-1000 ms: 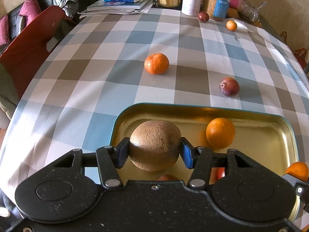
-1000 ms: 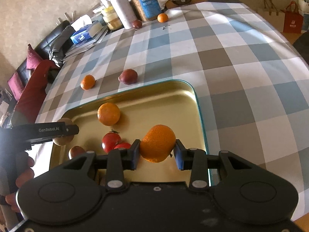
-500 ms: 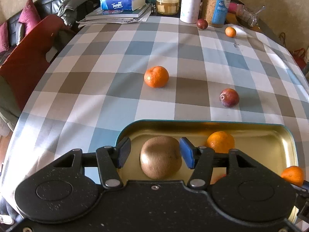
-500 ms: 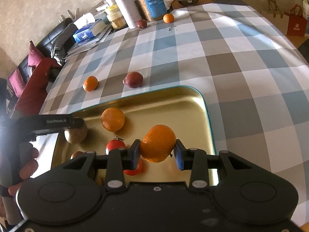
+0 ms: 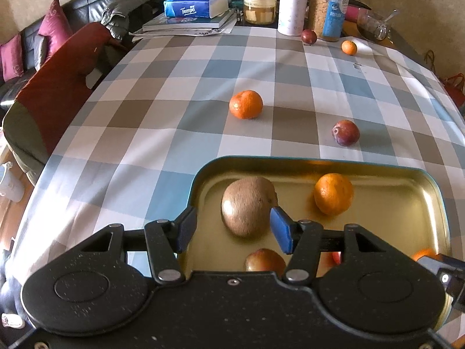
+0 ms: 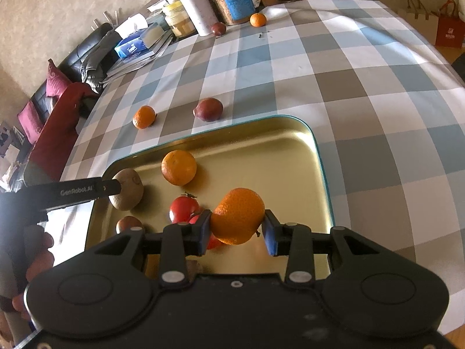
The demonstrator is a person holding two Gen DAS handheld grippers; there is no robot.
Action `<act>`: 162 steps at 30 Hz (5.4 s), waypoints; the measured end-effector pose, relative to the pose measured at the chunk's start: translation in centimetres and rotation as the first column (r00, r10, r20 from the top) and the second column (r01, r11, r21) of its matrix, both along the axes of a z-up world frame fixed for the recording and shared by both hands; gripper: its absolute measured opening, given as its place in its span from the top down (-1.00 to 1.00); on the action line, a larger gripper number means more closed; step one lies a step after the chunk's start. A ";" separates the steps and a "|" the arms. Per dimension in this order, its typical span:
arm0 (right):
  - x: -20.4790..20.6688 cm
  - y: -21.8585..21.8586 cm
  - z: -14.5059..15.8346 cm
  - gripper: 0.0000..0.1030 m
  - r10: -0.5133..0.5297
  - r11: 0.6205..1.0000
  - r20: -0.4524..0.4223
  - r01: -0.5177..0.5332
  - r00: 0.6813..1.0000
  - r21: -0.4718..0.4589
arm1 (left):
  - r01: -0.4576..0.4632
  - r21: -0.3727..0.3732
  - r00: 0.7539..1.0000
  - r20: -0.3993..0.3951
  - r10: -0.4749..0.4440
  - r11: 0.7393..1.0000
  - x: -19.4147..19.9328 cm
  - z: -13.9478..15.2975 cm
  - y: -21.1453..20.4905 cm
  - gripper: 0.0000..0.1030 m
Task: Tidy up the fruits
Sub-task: 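Release the kiwi with the left tool while the right tool releases the orange, then move both tools back from the tray toward the loose fruits, then grasp an orange with the left tool while the right tool grasps a red passion fruit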
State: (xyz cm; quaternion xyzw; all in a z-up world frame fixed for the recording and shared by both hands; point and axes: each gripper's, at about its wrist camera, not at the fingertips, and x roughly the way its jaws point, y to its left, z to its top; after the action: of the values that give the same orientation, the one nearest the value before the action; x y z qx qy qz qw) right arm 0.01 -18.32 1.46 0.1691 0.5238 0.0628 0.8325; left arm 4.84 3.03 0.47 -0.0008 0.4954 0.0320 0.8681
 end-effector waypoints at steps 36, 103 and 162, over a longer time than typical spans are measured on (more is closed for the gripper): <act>-3.6 2.1 1.0 0.23 0.046 0.998 -0.017 -0.047 0.999 -0.048 | -0.001 -0.088 0.996 -0.091 -0.007 0.996 -5.5 -1.1 1.3 -0.19; 13.1 5.9 1.6 0.24 0.086 0.996 -0.048 -0.087 0.995 -0.016 | -0.094 -0.043 0.996 -0.012 0.094 0.995 3.4 1.4 6.6 -0.19; 19.2 6.0 -5.2 0.31 -0.046 0.987 0.035 0.051 0.998 -0.152 | -0.049 -0.154 0.997 0.046 0.057 0.987 15.6 -4.4 2.2 -0.19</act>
State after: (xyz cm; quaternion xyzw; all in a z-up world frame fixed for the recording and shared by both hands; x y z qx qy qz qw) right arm 19.17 -12.30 -3.72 0.1165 0.5097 0.0047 0.8524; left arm 20.47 5.19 -3.91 -0.0815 0.4742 0.0170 0.8765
